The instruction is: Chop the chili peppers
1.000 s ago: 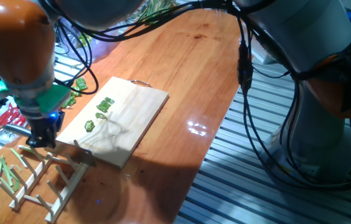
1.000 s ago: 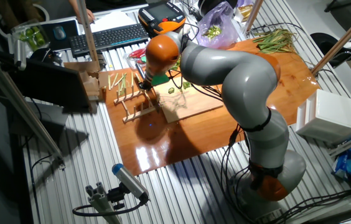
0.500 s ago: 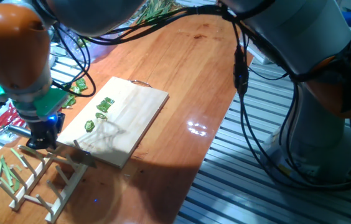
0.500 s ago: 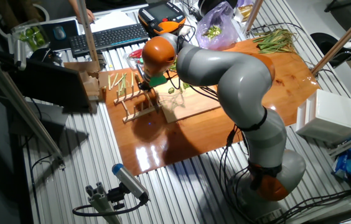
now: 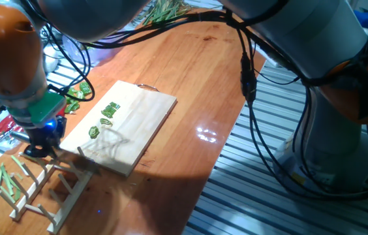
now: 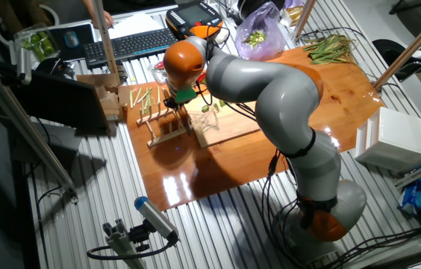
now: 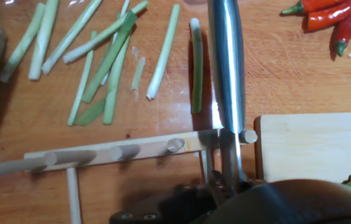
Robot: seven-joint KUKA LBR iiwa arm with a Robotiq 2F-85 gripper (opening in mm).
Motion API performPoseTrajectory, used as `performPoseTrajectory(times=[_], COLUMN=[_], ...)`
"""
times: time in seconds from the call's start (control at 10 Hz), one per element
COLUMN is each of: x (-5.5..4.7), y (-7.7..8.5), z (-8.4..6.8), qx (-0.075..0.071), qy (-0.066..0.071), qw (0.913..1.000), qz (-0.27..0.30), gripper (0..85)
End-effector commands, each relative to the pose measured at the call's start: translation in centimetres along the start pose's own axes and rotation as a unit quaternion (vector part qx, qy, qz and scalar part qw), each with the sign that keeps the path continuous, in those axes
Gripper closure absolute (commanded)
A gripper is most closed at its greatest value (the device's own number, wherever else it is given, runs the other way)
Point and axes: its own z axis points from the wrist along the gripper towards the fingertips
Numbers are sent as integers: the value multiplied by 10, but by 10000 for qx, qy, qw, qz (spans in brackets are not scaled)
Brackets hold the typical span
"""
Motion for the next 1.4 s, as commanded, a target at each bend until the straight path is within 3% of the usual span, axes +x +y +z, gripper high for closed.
performPoseTrajectory(times=[0.0,0.3,0.5,0.6,0.7,0.9,1.3], x=[-1,-8,-15,-17,-18,-15,-5], y=[1,3,-7,-15,-24,-39,-65], z=[-4,-39,-77,-90,-99,-117,-146], qx=[7,-124,-362,-496,-612,-601,-337], qy=[31,290,519,600,604,577,222], qw=[10000,9994,9978,9969,9963,9963,9981], qz=[26,169,207,151,5,-202,-461], gripper=[510,510,510,680,850,850,850])
